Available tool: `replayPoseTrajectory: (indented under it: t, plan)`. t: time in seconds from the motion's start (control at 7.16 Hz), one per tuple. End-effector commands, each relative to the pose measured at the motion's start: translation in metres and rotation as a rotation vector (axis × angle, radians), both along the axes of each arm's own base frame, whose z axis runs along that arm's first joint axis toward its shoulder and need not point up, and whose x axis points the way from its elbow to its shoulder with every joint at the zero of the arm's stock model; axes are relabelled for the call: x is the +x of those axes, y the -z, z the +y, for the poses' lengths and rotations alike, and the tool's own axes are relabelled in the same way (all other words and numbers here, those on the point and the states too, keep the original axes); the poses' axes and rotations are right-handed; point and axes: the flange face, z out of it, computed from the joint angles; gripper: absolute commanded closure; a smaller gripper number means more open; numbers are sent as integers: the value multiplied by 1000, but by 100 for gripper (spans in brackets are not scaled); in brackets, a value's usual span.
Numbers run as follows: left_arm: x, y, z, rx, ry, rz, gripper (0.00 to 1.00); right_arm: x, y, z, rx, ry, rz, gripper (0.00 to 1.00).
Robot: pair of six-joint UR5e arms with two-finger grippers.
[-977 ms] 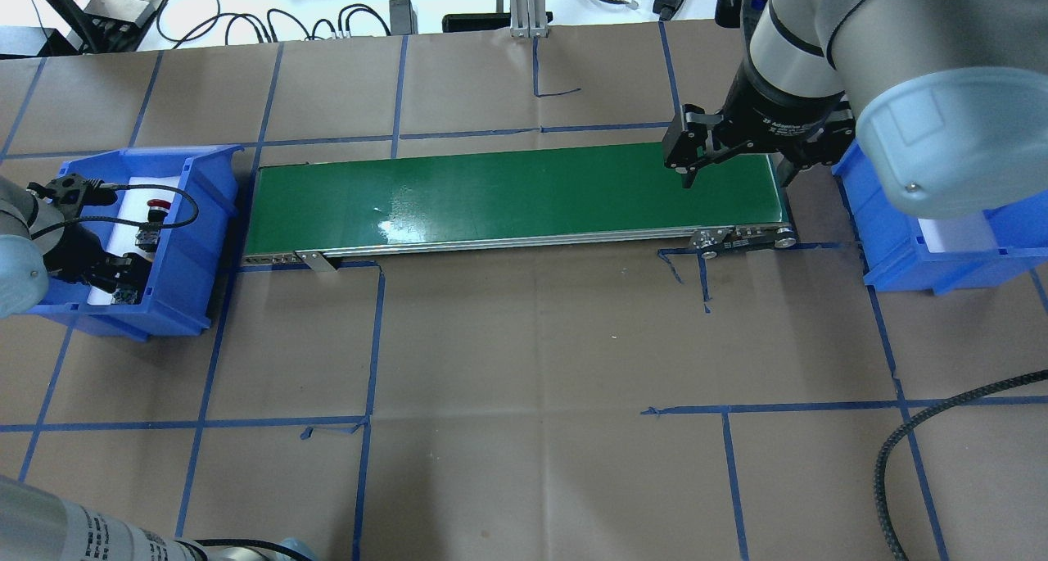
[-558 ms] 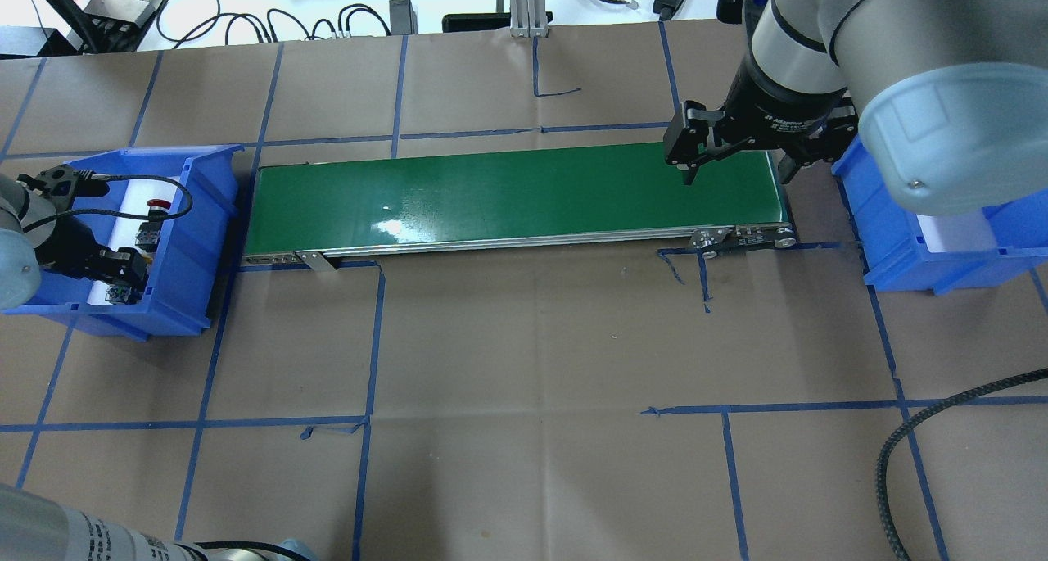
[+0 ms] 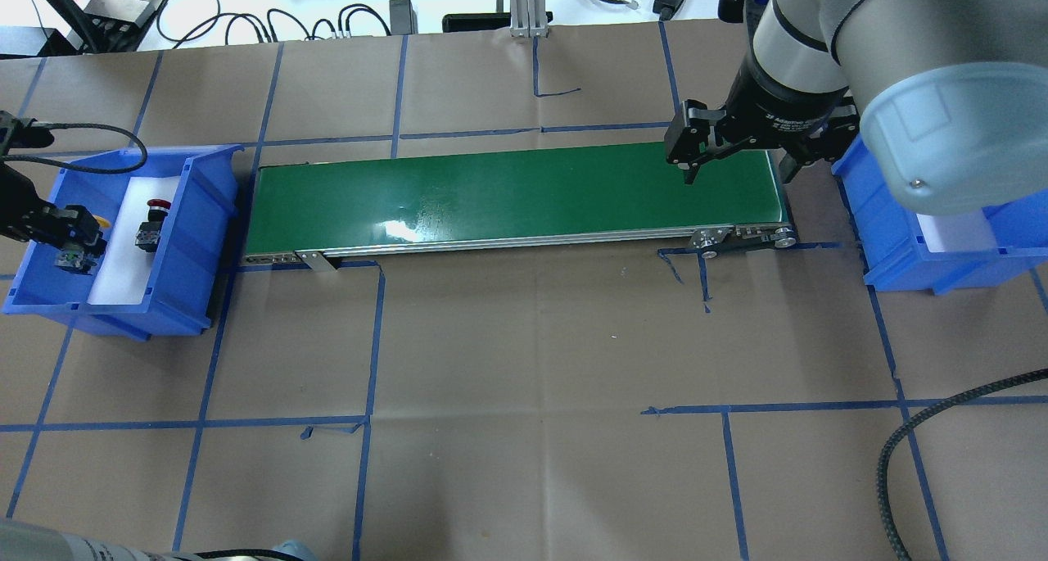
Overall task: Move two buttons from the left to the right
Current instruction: 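Carry the yellow button to the conveyor's near end and release it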
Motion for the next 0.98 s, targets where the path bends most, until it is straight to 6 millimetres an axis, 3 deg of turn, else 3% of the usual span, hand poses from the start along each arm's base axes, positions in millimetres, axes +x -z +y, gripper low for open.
replayPoseTrajectory:
  t: [0.0, 0.28, 0.42, 0.56, 0.84]
  plan:
    - [-43, -46, -29, 23, -42, 11, 100, 1, 0, 2, 7, 0, -1, 0]
    - [-156, -46, -54, 36, -170, 6, 100, 0, -6, 2, -9, 0, -3, 0]
    - [-211, -30, -56, 60, -220, 11, 100, 0, -5, 1, -11, 0, -1, 0]
    - [-247, -14, -55, 87, -267, 14, 100, 0, -3, 3, 7, -1, 0, 0]
    - [-263, 31, -78, 40, -289, 12, 100, 0, -4, 4, 1, 0, -2, 0]
